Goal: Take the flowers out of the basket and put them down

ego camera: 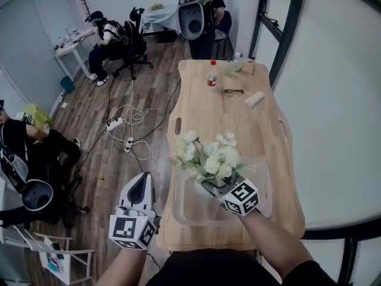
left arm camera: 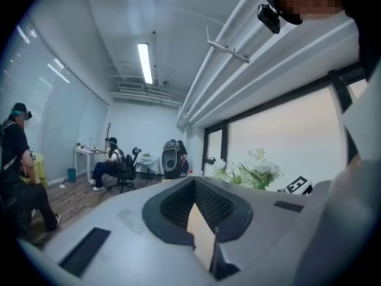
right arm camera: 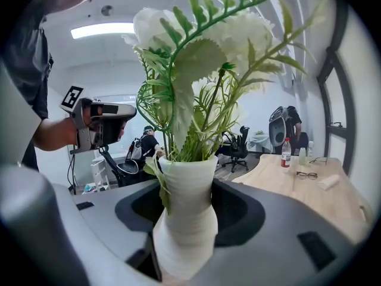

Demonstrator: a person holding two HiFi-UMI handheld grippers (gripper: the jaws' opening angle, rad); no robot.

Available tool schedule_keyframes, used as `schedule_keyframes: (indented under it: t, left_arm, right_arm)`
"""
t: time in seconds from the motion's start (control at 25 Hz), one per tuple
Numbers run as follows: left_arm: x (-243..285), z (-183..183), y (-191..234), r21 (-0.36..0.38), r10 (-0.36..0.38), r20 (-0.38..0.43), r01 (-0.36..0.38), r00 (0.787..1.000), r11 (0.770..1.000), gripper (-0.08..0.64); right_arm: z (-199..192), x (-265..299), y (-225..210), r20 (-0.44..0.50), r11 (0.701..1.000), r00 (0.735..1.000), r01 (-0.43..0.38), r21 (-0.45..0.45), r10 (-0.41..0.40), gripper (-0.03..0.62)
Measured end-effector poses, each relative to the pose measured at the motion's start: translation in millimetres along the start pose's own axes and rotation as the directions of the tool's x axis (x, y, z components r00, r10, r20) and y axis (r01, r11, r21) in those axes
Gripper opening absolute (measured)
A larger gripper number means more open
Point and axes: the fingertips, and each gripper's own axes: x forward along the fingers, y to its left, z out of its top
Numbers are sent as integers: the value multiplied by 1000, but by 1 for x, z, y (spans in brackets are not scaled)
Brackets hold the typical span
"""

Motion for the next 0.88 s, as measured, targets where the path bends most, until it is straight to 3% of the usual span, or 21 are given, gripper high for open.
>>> schedule_keyframes:
  t: [0.56,0.88]
  left_arm:
    - [-2,11,-25,18,-47,27,47,999,999,5]
    - [3,18,-50,25,-91,44,90,995,996,5]
  right_arm:
    - [27,-37,-1,64,999,998,26,30,-28,252]
    - [50,-63,-4,94,999,994,52,2,-52,252]
